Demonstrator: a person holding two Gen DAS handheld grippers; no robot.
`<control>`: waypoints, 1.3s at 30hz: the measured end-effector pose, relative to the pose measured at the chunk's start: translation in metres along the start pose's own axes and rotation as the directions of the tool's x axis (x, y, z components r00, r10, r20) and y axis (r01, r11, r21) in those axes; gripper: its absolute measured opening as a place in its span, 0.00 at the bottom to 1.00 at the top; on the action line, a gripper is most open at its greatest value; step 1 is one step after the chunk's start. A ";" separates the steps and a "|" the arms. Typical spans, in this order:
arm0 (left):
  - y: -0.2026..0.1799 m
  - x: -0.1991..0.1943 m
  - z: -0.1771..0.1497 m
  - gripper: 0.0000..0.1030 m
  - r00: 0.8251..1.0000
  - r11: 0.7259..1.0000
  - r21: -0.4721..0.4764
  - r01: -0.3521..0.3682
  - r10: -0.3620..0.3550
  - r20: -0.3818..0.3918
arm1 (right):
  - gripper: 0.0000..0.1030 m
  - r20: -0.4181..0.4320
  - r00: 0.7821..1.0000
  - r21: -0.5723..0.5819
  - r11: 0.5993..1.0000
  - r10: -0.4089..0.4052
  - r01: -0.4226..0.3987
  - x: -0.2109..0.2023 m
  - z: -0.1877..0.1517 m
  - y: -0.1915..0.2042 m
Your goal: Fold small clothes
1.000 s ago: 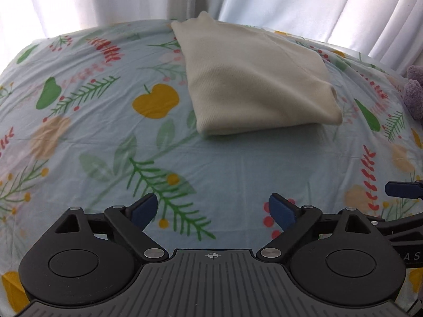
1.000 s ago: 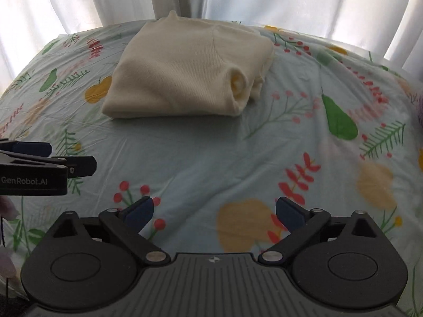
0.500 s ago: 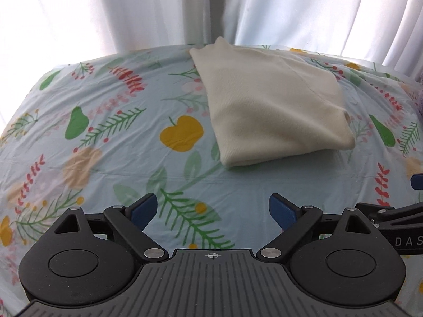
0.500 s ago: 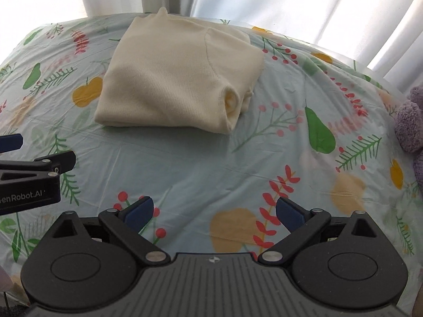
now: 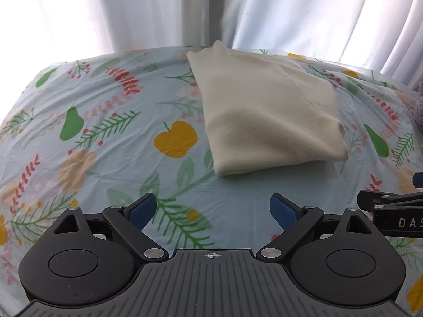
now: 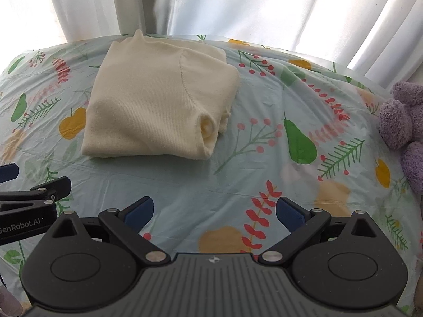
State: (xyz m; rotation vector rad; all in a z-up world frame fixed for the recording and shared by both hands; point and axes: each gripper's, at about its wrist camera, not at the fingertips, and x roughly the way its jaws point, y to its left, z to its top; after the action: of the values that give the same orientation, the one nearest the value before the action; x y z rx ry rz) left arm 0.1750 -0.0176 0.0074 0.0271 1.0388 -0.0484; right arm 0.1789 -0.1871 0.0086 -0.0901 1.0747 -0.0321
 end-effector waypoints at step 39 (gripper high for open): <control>-0.002 0.001 0.001 0.94 1.000 1.000 0.002 0.013 -0.013 -0.021 | 0.96 0.010 1.000 0.020 1.000 -0.007 0.007 -0.006 -0.001 -0.006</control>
State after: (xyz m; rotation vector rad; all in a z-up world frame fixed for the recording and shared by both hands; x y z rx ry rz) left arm 0.1764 -0.0196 0.0069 0.0232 1.0600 -0.0609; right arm 0.1748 -0.1924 0.0138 -0.0757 1.0633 -0.0491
